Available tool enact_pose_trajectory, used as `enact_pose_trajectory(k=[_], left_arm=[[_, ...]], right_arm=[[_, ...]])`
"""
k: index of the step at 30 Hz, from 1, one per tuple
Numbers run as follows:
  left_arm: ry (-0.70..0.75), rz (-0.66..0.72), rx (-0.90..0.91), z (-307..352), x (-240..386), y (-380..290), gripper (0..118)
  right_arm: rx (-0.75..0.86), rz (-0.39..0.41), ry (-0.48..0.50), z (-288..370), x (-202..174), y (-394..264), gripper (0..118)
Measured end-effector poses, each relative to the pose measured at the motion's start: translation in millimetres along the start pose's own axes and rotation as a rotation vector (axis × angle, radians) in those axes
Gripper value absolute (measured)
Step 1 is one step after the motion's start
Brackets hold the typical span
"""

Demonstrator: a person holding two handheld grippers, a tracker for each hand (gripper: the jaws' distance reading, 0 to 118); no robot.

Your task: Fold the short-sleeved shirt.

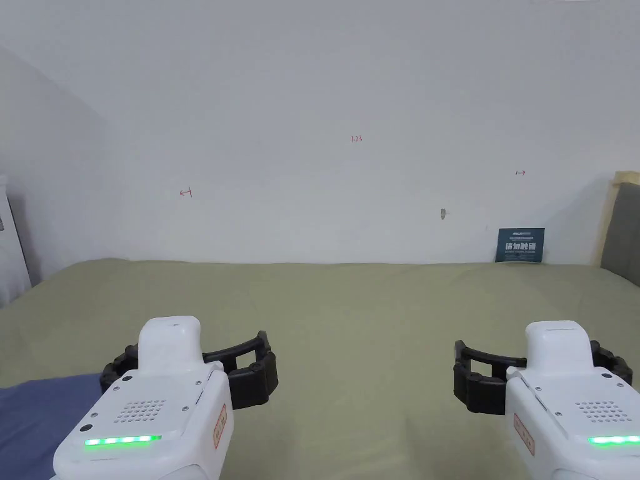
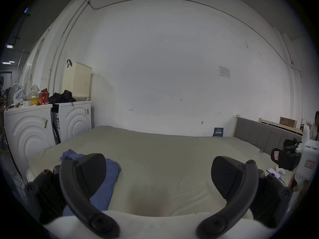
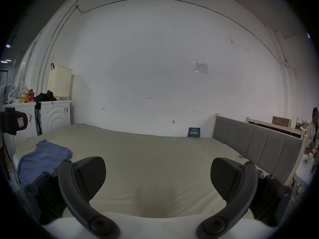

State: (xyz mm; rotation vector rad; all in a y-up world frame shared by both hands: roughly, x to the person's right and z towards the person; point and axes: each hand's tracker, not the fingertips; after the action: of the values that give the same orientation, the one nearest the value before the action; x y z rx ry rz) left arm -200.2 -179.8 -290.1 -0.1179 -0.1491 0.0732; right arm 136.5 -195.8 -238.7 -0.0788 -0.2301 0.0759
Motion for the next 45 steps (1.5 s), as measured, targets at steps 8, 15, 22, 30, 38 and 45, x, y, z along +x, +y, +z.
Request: enact_pose_trajectory(k=[8,15,22,30,38,45], left_arm=[[-0.012,-0.015,-0.004,1.2,0.4,-4.0,118],[-0.012,-0.02,-0.002,1.6,2.6,-4.2,118],[-0.002,-0.026,0.015,2.2,3.9,-0.9,118],[-0.022,-0.019,0.014,0.8,3.5,-0.6,118],[-0.013,-0.02,0.034,7.4,2.3,-7.1,98],[0.04,0.014,-0.002,8.0,-6.8,-12.0,1]], right_arm=[[-0.029,-0.03,0.003,-1.4,2.4,-0.4,118],[0.005,-0.021,0.027,2.8,4.1,2.1,118],[0.017,-0.019,0.029,3.3,4.1,3.1,118],[0.006,-0.026,0.027,1.7,5.1,2.9,118],[-0.052,-0.019,0.038,1.2,7.7,-5.4,83],[-0.1,-0.016,0.035,-2.8,-1.7,-17.0,1]])
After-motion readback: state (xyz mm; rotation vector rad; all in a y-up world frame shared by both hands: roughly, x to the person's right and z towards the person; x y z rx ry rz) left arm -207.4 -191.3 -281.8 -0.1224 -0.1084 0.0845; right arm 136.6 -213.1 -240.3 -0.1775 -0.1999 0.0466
